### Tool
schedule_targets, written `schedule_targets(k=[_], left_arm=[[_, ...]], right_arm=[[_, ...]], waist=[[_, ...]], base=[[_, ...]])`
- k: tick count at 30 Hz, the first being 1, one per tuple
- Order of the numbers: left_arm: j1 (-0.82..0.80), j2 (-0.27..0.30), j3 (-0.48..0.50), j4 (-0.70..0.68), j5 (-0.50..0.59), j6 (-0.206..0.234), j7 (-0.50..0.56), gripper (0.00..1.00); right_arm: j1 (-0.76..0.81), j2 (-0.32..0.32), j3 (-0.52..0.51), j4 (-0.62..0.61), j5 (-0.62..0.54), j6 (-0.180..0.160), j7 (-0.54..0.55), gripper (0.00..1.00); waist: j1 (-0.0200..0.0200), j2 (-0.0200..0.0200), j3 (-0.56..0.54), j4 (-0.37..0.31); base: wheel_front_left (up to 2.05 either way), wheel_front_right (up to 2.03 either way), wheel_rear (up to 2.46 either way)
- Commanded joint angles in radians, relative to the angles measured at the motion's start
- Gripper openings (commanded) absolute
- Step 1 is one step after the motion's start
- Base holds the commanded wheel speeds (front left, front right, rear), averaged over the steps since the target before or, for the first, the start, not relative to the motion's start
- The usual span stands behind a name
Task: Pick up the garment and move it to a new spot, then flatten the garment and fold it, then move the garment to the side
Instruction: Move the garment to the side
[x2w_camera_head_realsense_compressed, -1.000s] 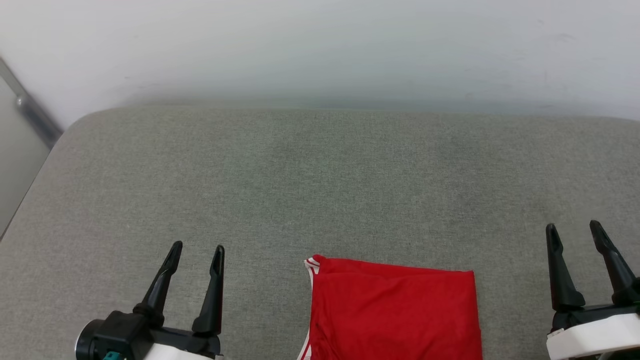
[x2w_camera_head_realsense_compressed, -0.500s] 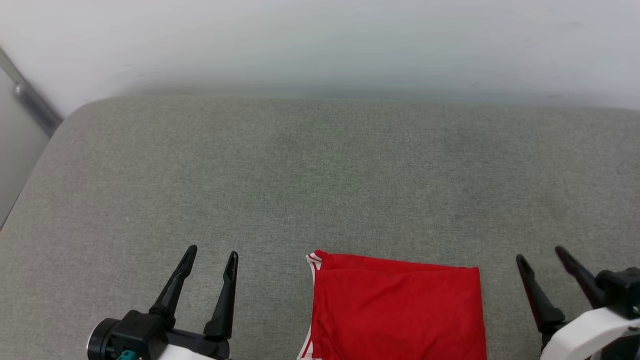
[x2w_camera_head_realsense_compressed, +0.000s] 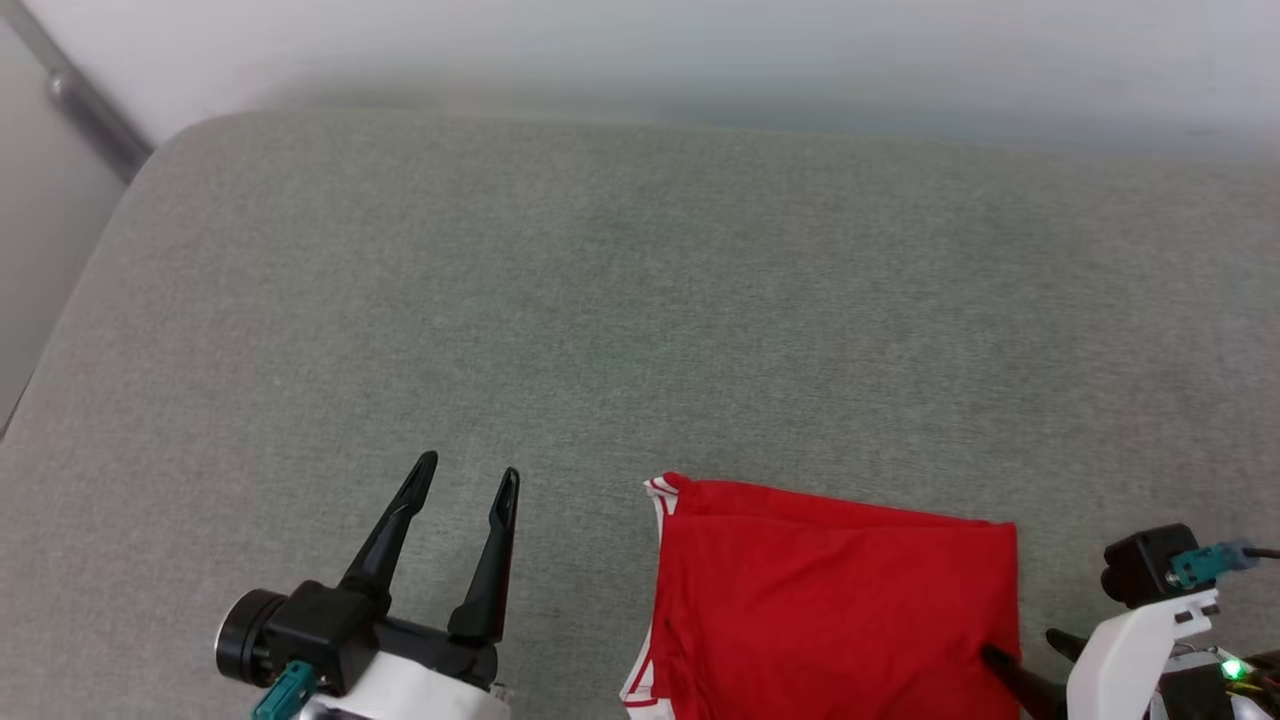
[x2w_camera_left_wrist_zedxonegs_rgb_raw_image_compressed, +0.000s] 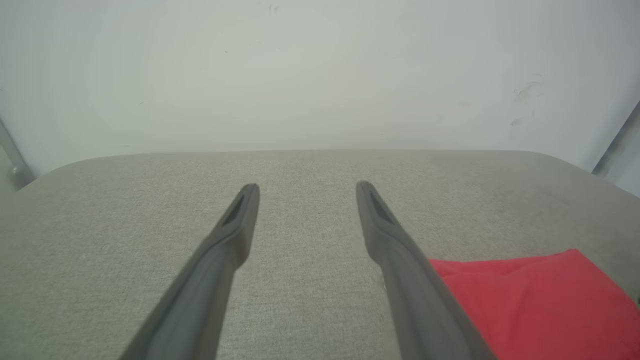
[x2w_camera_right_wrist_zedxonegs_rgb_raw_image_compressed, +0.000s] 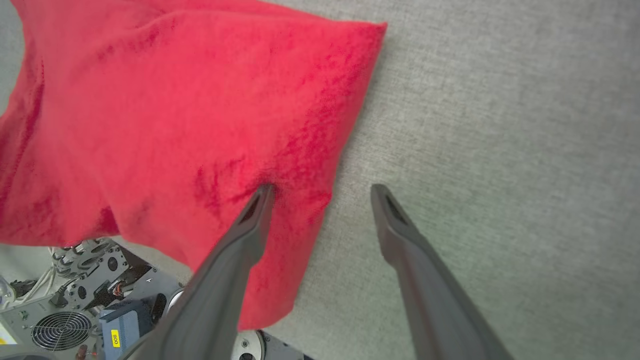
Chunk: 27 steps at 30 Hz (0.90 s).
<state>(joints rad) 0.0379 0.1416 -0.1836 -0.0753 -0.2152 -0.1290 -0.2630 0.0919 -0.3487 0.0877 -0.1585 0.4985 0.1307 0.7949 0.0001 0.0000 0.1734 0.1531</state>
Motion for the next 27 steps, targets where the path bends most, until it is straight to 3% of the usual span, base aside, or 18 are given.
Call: schedule_targets(k=[1, 13, 14, 15, 16, 20, 24, 27], left_arm=[[-0.018, -0.005, 0.0, 0.001, 0.005, -0.001, -0.002, 1.0], [-0.039, -0.024, -0.009, 0.01, -0.004, -0.001, -0.002, 1.0], [-0.04, -0.025, -0.009, 0.011, -0.004, -0.001, -0.002, 1.0], [-0.04, -0.026, -0.009, 0.013, -0.004, -0.001, -0.002, 1.0], [-0.04, -0.028, -0.01, 0.015, -0.004, -0.001, -0.002, 1.0], [-0.037, -0.028, -0.005, 0.021, -0.006, -0.001, -0.002, 1.0], [-0.031, -0.021, -0.01, 0.026, -0.005, -0.001, -0.002, 1.0], [-0.028, -0.019, -0.019, 0.03, -0.002, -0.001, -0.002, 1.0]], right_arm=[[-0.018, 0.017, -0.001, 0.011, -0.004, 0.0, 0.017, 1.0], [-0.043, 0.077, 0.064, 0.166, -0.074, 0.0, 0.064, 1.0], [-0.044, 0.075, 0.079, 0.178, -0.081, 0.0, 0.062, 0.56], [-0.046, 0.069, 0.092, 0.185, -0.09, 0.0, 0.056, 0.24], [-0.052, 0.06, 0.107, 0.19, -0.097, 0.0, 0.046, 0.0], [-0.093, 0.019, 0.124, 0.18, -0.128, -0.001, -0.008, 0.0], [-0.157, -0.106, 0.184, 0.134, -0.259, -0.002, -0.063, 0.0], [-0.195, -0.152, 0.236, 0.098, -0.295, 0.0, -0.075, 0.0]], waist=[[-0.0001, 0.0, 0.022, 0.025], [-0.0001, 0.0, 0.056, 0.086], [-0.0001, 0.0, 0.056, 0.087], [-0.0001, 0.0, 0.056, 0.087], [-0.0001, 0.0, 0.054, 0.087], [-0.0001, 0.0, 0.04, 0.067], [-0.0001, 0.0, 0.023, 0.025], [-0.0001, 0.0, 0.017, -0.023]], base=[[0.0, 0.0, 0.0], [0.0, 0.0, 0.0], [0.0, 0.0, 0.0], [0.0, 0.0, 0.0], [0.0, 0.0, 0.0], [0.0, 0.0, 0.0], [0.0, 0.0, 0.0], [0.0, 0.0, 0.0]])
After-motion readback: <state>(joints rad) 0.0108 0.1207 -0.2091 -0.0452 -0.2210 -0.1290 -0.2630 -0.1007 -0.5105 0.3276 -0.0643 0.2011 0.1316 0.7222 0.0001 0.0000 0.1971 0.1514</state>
